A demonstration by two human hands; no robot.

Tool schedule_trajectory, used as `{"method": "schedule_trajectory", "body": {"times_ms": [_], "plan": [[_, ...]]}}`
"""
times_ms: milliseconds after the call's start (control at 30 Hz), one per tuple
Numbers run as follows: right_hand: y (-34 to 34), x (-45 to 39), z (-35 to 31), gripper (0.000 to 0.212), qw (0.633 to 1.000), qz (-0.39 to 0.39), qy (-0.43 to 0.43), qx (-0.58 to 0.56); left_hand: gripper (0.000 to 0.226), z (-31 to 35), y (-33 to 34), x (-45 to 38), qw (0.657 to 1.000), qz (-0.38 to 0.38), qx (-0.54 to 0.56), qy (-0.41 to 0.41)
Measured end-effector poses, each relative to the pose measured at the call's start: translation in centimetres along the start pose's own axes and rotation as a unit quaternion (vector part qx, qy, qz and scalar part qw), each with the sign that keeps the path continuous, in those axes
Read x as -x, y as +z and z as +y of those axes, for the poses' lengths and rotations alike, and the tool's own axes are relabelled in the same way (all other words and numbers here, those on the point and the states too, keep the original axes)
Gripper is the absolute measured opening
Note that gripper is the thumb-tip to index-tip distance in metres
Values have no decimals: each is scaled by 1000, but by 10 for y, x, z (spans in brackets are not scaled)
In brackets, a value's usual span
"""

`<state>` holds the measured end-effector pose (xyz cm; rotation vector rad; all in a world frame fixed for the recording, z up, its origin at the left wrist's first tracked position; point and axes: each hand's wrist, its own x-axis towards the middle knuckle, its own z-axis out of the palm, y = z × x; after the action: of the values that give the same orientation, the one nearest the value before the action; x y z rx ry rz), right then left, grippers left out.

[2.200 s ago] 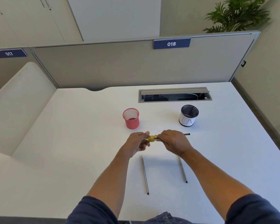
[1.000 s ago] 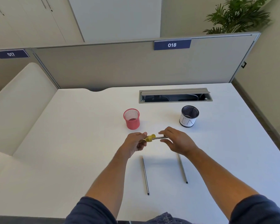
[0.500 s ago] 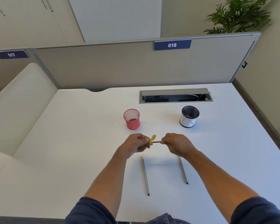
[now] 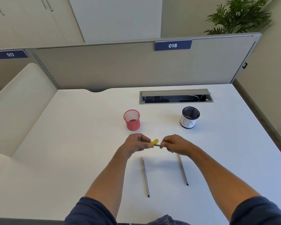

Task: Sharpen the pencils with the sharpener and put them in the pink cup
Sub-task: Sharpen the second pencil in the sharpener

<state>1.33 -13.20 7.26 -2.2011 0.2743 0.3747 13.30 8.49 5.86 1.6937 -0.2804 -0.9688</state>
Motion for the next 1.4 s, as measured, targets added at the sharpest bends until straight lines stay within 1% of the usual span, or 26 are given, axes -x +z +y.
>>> {"method": "schedule_trajectory", "body": {"times_ms": [67, 133, 200, 233, 267, 333, 400, 433, 533, 633, 700, 767, 867, 967, 1033, 1133, 1233, 1300, 1400], "plan": [[0, 2, -2, 12, 1000, 12, -13, 2, 30, -1, 0, 0, 1000, 5, 6, -7], [0, 1, -3, 15, 999, 25, -33, 9, 21, -2, 0, -1, 1000, 10, 23, -12], [2, -1, -3, 11, 994, 62, -60, 64, 22, -2, 3, -2, 998, 20, 50, -23], [3, -2, -3, 8, 986, 93, -86, 108, 25, -2, 4, -2, 997, 29, 63, -32], [6, -2, -2, 5, 970, 136, -124, 158, 27, -2, 5, -3, 995, 39, 78, -41], [10, -1, 0, 5, 915, 234, -211, 251, 30, -2, 6, -4, 990, 62, 111, -59], [11, -2, 3, 7, 868, 297, -272, 291, 32, -2, 5, -5, 985, 77, 133, -72], [11, -3, 4, 8, 854, 313, -293, 295, 33, -2, 5, -6, 984, 79, 137, -77], [12, -5, 4, 9, 837, 319, -333, 294, 35, -1, 6, -7, 983, 69, 146, -87], [12, -4, 3, 5, 830, 320, -338, 307, 38, 0, 8, -8, 980, 49, 166, -96], [11, -3, 2, 1, 833, 313, -336, 309, 39, 1, 9, -9, 980, 33, 173, -97], [11, -1, 4, 4, 841, 304, -329, 304, 40, 2, 9, -9, 982, 18, 163, -91], [10, 4, 6, 4, 861, 290, -299, 293, 38, 3, 11, -10, 987, 7, 146, -70], [9, 5, 4, 4, 883, 269, -260, 284, 31, 2, 10, -9, 990, 2, 135, -48], [7, 4, 1, 10, 904, 235, -221, 279, 26, 2, 9, -8, 992, -13, 117, -37], [4, 1, -2, 20, 949, 155, -134, 240, 18, 1, 5, -5, 995, -34, 93, -23], [1, -3, -2, 20, 987, 77, -49, 131, 29, 0, 3, -3, 998, -43, 50, -12], [0, -5, -2, 22, 996, 40, -22, 77, 32, -1, 3, -3, 999, -36, 15, -12], [0, -5, 0, 25, 998, 0, -4, 58, 32, -1, 3, -2, 999, -30, -19, -11]]}}
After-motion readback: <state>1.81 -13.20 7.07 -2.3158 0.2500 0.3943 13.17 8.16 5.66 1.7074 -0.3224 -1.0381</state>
